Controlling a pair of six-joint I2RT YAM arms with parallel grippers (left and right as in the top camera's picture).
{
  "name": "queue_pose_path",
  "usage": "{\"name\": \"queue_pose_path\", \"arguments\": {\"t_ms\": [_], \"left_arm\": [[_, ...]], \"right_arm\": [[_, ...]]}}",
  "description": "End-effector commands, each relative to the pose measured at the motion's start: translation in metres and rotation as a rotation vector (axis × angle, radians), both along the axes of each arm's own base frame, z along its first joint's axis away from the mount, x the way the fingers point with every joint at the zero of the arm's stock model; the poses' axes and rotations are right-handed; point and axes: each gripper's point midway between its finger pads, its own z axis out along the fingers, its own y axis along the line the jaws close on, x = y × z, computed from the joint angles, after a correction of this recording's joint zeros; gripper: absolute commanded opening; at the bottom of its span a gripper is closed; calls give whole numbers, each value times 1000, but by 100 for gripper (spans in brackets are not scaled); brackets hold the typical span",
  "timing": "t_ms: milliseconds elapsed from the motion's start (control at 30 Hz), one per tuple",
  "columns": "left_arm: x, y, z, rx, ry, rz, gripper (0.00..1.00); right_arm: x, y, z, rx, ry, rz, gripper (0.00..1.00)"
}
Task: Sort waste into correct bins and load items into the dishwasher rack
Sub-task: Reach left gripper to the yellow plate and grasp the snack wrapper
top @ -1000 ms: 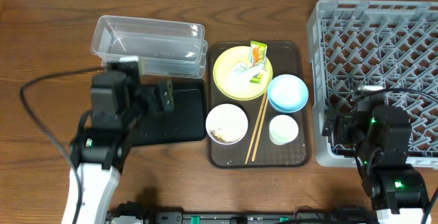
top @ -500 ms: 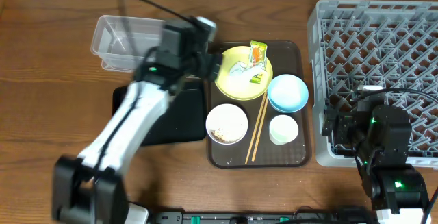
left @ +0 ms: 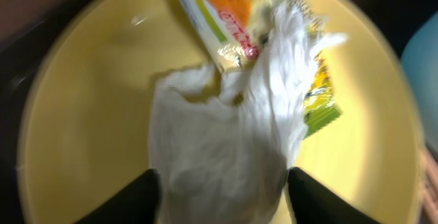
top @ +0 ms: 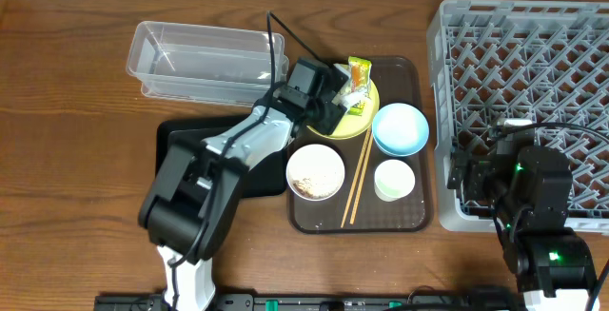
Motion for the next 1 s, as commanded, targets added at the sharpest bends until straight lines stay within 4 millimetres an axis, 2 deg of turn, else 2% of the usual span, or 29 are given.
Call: {"name": "queue_pose_path", "arguments": {"t_ms": [0, 67, 100, 133, 167, 233, 300, 400, 467, 500, 600, 700, 867, 933, 967], "left_arm": [[5, -1, 1, -6, -11, -4, 46], [5, -2, 1, -6, -13, -6, 34], [6, -2, 3, -8, -16, -5, 25], [6, -2, 6, -12, -22, -5, 11], [7, -3, 11, -17, -28, -2, 6], [8, -3, 27, -38, -48, 8, 6], [8, -3, 52, -58, -83, 9, 6], [7, 3, 99, -91, -154, 19, 6], [12, 19, 128, -96, -210, 92, 6], [18, 34, 142, -96, -239, 171, 6], [35, 82, 166, -82, -299, 380, 6], [48, 123, 168, -78, -305, 515, 6], [64, 175, 150, -53, -274, 633, 9], [67, 190, 135, -33, -248, 664, 17], [68, 195, 129, -25, -235, 674, 27]], "right_arm": [[2, 4, 10, 15, -22, 7, 99], [2, 5, 10, 19, -22, 13, 99], [1, 5, 10, 21, -21, 14, 99], [1, 5, 10, 20, -21, 14, 99], [1, 5, 10, 20, -21, 14, 99], [1, 5, 10, 20, -21, 14, 99], [1, 5, 10, 20, -21, 14, 99], [1, 5, 10, 20, -21, 14, 99], [1, 5, 10, 20, -21, 14, 99], [1, 5, 10, 20, -21, 14, 99], [1, 5, 10, 20, -21, 14, 99], [1, 5, 10, 20, -21, 14, 99], [1, 5, 9, 20, -20, 14, 99], [1, 5, 9, 20, -20, 14, 99], [1, 5, 9, 20, -20, 15, 99]]}}
